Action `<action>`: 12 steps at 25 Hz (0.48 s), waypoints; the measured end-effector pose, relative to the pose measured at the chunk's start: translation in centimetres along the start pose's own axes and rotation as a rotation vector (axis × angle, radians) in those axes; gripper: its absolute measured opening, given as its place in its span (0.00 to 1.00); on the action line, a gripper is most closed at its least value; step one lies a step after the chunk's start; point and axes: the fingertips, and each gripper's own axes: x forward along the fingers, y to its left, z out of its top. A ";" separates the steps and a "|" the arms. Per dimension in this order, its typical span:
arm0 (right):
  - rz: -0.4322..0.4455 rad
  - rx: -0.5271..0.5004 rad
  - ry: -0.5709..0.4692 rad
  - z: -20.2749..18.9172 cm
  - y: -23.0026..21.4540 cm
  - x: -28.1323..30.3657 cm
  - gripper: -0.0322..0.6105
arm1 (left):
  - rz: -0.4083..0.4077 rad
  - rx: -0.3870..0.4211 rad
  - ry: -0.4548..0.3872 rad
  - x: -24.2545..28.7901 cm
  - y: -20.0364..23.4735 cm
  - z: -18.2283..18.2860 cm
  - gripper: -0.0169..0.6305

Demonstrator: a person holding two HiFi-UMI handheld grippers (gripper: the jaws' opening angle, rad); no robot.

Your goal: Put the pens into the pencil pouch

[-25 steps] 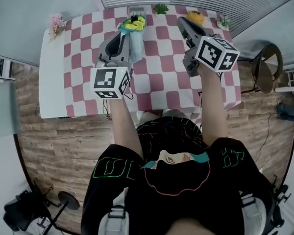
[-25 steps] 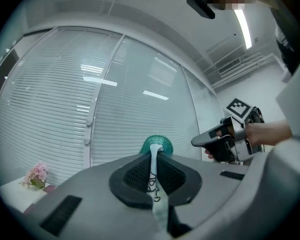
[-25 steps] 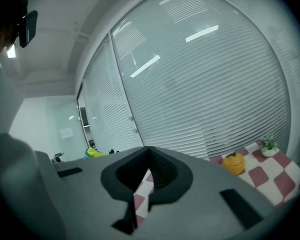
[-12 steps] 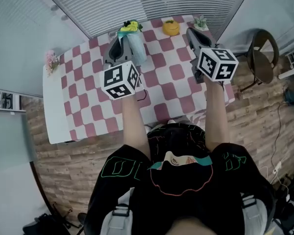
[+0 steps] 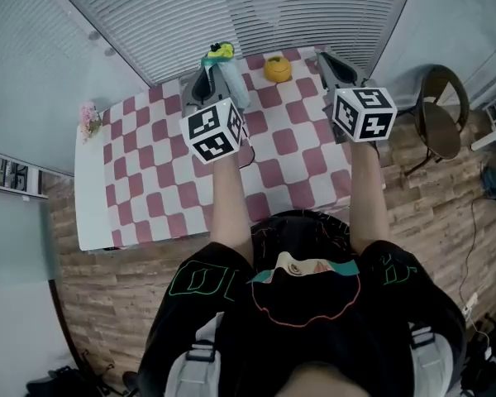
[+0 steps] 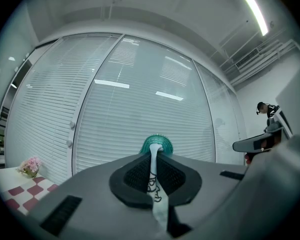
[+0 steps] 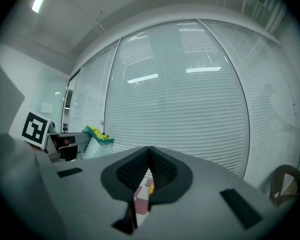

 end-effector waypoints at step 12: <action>0.053 0.004 -0.050 0.5 -0.3 0.5 0.05 | -0.017 0.031 -0.048 0.0 -1.3 1.3 0.03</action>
